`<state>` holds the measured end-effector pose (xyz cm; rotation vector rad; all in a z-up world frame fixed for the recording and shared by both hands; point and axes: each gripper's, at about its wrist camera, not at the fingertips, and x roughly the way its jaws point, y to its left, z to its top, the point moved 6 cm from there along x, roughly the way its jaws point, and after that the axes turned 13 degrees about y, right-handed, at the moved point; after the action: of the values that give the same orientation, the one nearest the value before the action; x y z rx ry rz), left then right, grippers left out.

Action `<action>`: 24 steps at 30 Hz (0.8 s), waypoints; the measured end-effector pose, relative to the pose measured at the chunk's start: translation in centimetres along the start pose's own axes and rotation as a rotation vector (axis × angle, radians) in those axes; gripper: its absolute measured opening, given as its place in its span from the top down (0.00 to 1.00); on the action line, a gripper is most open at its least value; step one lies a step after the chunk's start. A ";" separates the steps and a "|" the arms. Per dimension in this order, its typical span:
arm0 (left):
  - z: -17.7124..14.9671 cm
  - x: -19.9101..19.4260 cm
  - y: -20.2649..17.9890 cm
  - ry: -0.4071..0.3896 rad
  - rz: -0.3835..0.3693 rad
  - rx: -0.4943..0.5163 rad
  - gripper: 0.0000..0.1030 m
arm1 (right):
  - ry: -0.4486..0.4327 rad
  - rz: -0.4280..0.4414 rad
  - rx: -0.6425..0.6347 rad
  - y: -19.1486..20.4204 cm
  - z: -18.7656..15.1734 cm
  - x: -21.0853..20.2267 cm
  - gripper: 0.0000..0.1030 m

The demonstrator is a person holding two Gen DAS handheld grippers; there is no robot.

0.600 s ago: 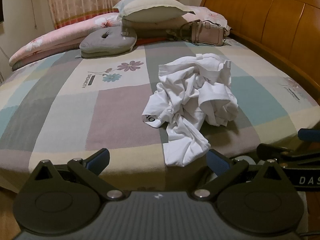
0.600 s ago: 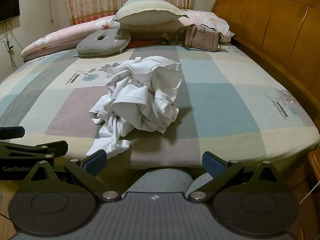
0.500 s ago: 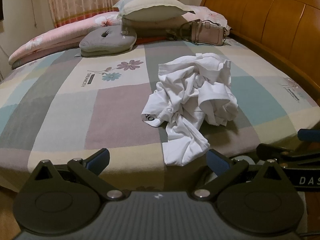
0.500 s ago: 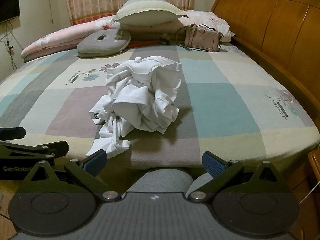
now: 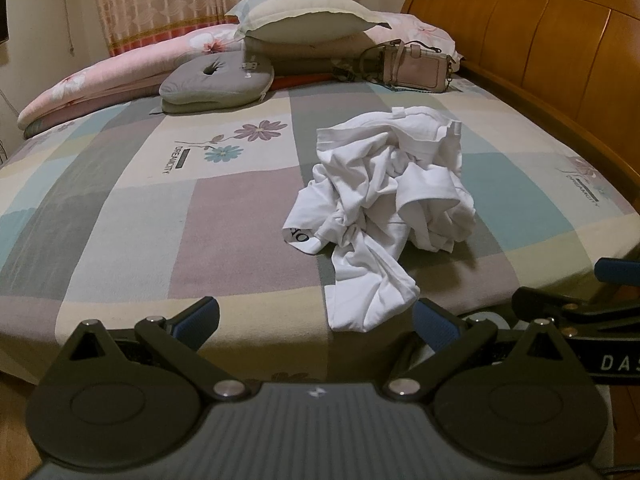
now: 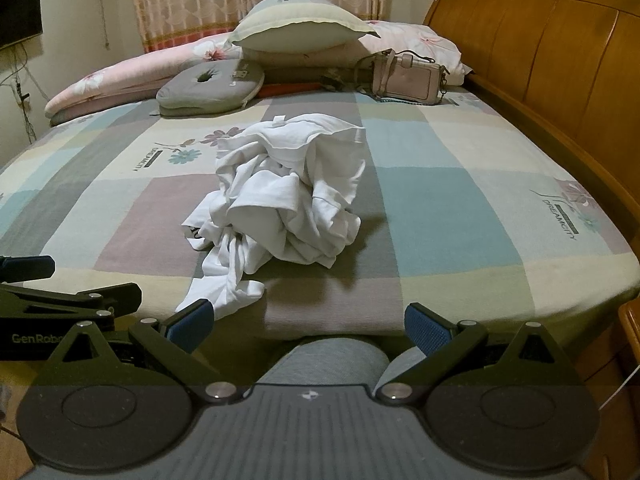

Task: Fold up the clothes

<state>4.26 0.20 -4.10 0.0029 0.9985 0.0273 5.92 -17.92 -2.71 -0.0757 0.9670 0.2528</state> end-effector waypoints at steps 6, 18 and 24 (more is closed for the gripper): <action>0.0 0.0 0.1 -0.004 0.002 -0.002 0.01 | 0.002 0.005 0.000 0.1 0.0 0.0 0.00; 0.0 0.0 0.1 -0.011 0.007 -0.003 0.01 | 0.001 0.010 -0.005 0.2 0.0 0.0 0.00; 0.0 0.1 0.1 -0.013 0.009 -0.003 0.01 | 0.001 0.012 -0.004 0.2 0.0 0.0 0.00</action>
<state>4.27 0.28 -4.16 0.0046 0.9858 0.0369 5.85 -17.71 -2.74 -0.0737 0.9681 0.2655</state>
